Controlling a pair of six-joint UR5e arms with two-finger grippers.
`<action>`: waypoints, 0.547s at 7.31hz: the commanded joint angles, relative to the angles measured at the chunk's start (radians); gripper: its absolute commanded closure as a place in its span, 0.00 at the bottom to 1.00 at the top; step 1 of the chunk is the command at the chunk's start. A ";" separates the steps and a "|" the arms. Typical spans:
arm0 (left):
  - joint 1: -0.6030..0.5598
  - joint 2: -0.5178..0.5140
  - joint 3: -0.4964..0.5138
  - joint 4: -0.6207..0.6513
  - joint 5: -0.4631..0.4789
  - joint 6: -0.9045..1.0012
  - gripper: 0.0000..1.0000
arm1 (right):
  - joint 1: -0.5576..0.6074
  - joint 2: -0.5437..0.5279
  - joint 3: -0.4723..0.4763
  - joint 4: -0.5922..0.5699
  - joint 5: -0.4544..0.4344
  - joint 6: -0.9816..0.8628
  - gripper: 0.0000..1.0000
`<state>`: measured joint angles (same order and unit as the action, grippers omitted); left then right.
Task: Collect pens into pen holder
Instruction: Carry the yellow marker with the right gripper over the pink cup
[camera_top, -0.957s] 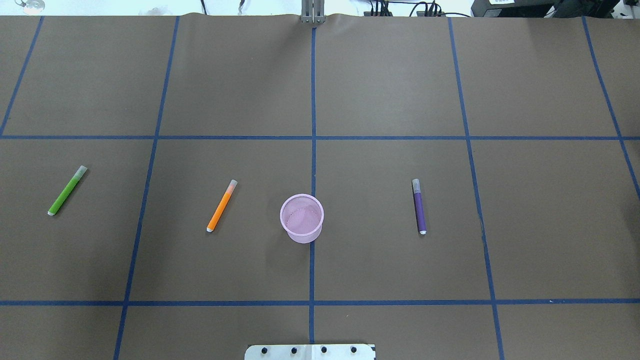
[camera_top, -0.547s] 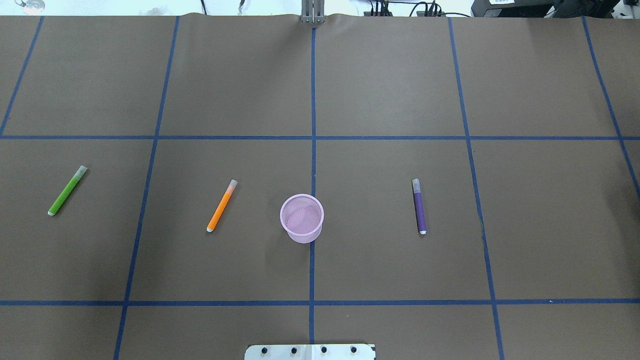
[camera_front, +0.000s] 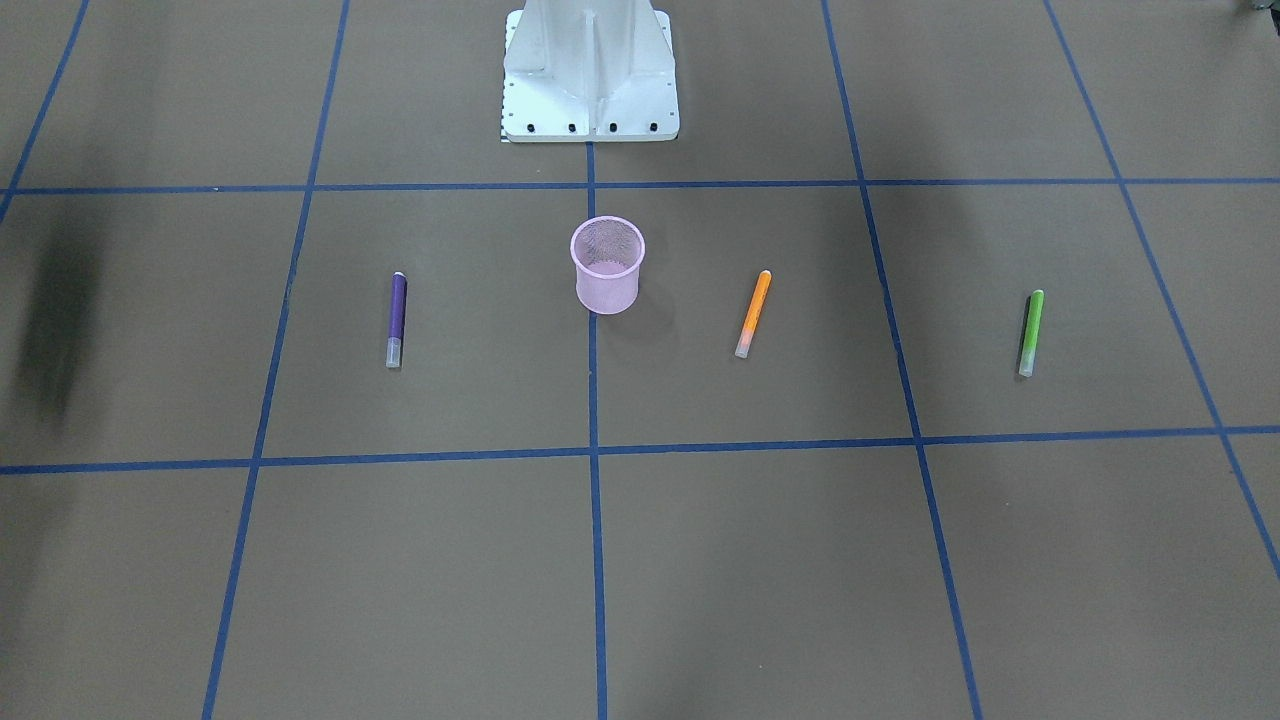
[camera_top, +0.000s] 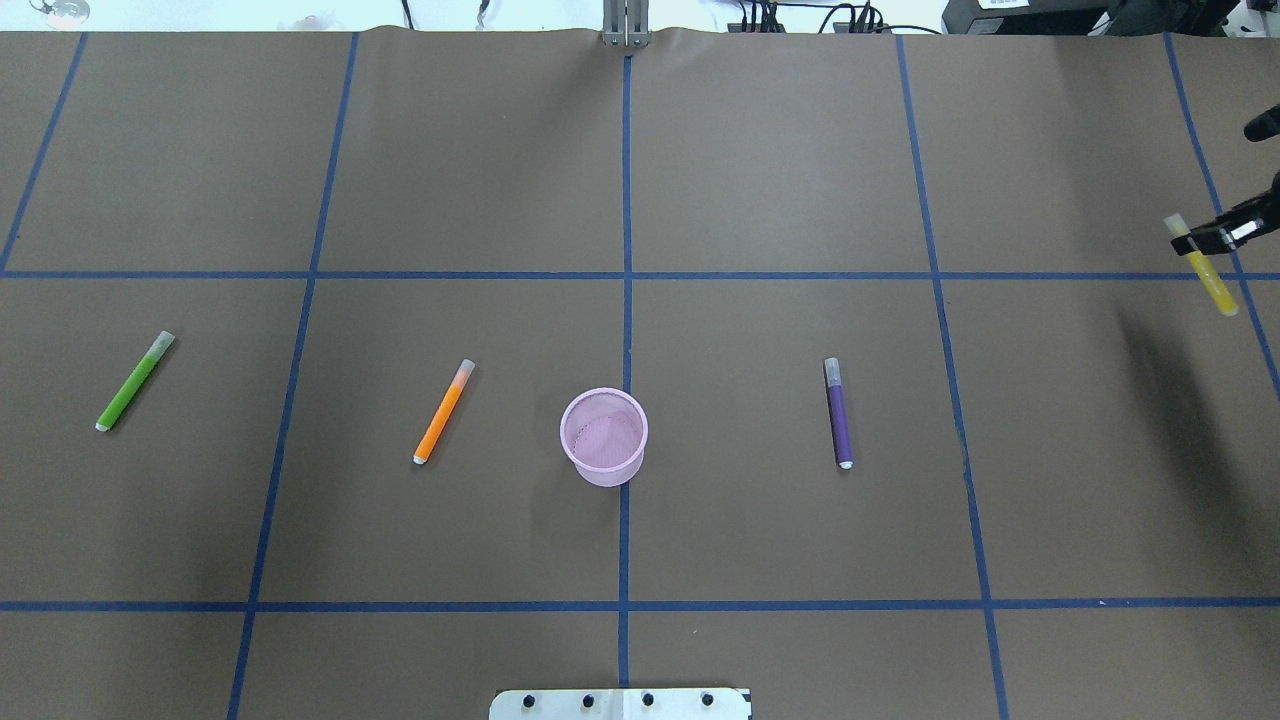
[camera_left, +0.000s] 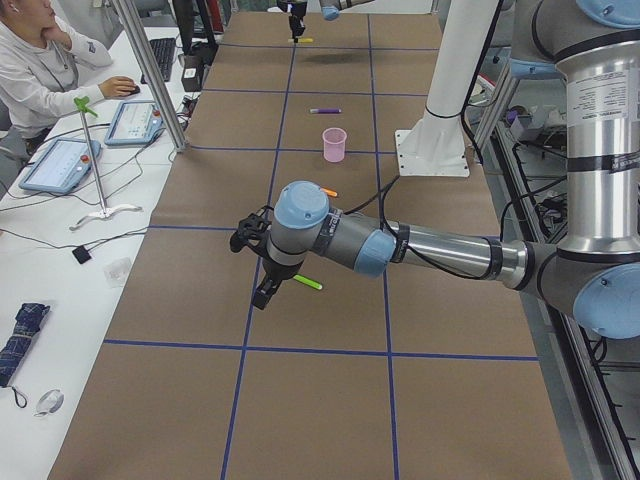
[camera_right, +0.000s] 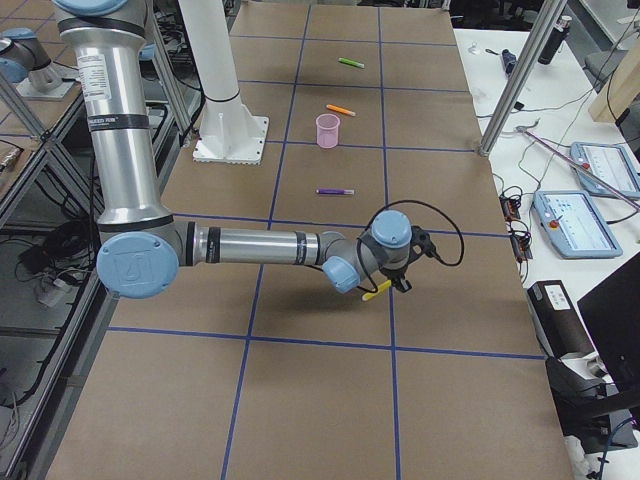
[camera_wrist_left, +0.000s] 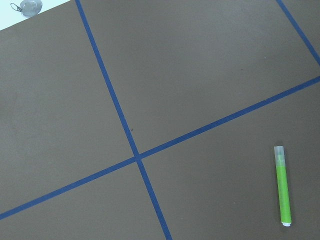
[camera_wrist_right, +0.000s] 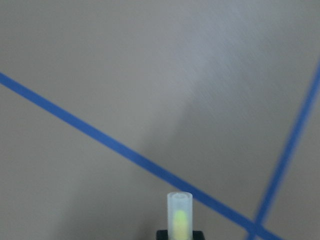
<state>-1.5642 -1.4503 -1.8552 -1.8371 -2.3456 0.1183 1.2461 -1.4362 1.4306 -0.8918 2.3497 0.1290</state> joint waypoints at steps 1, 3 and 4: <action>0.003 -0.004 0.002 -0.039 0.002 -0.002 0.00 | -0.080 0.090 0.117 0.072 0.009 0.187 1.00; 0.003 -0.007 0.002 -0.041 0.002 -0.003 0.00 | -0.160 0.144 0.157 0.294 -0.047 0.430 1.00; 0.004 -0.007 0.002 -0.041 0.002 -0.003 0.00 | -0.225 0.161 0.183 0.366 -0.143 0.487 1.00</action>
<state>-1.5612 -1.4564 -1.8532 -1.8763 -2.3440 0.1153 1.0880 -1.3018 1.5824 -0.6322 2.2969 0.5119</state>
